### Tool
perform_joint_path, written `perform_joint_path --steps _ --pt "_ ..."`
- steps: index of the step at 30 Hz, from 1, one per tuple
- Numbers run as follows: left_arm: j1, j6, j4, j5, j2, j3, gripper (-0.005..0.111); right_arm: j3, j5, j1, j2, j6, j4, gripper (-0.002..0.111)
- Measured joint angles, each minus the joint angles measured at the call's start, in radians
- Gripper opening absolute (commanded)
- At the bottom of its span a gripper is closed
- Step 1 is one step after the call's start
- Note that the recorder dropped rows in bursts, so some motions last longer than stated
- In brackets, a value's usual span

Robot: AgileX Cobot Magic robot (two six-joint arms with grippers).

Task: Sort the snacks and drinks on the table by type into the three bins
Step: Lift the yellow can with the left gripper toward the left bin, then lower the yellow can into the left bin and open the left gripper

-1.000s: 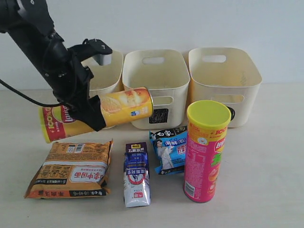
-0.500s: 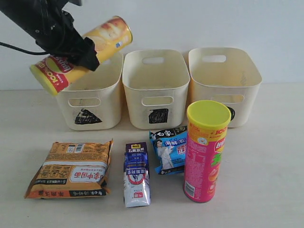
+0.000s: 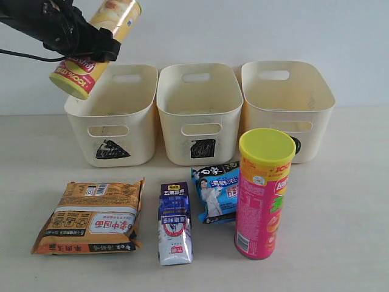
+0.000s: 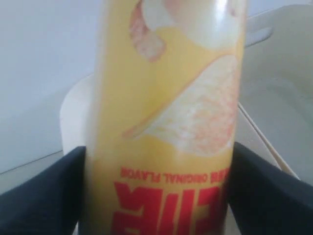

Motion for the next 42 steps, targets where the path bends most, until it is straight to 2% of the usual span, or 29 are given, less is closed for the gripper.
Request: perform_joint_path --steps 13,20,23,29,33,37,42 --pt "0.015 -0.087 0.0 -0.052 0.22 -0.196 0.004 0.0 0.0 0.0 0.0 0.0 0.0 0.0" --pt "0.024 -0.11 0.0 -0.056 0.293 -0.227 0.006 0.0 0.0 0.0 0.0 0.0 0.0 0.0" --pt "0.024 -0.11 0.0 -0.056 0.311 -0.227 0.018 0.0 0.0 0.0 0.0 0.0 0.0 0.0" --pt "0.034 -0.121 0.0 -0.056 0.328 -0.228 0.061 0.0 0.0 0.0 0.0 0.0 0.0 0.0" --pt "0.036 -0.128 0.0 -0.058 0.328 -0.23 0.082 0.0 0.0 0.0 0.0 0.0 0.0 0.0" --pt "0.036 -0.128 0.0 -0.071 0.328 -0.231 0.092 0.0 0.0 0.0 0.0 0.001 0.0 0.0" --pt "0.037 -0.128 0.0 -0.071 0.328 -0.231 0.094 0.0 0.0 0.0 0.0 0.001 0.0 0.0"
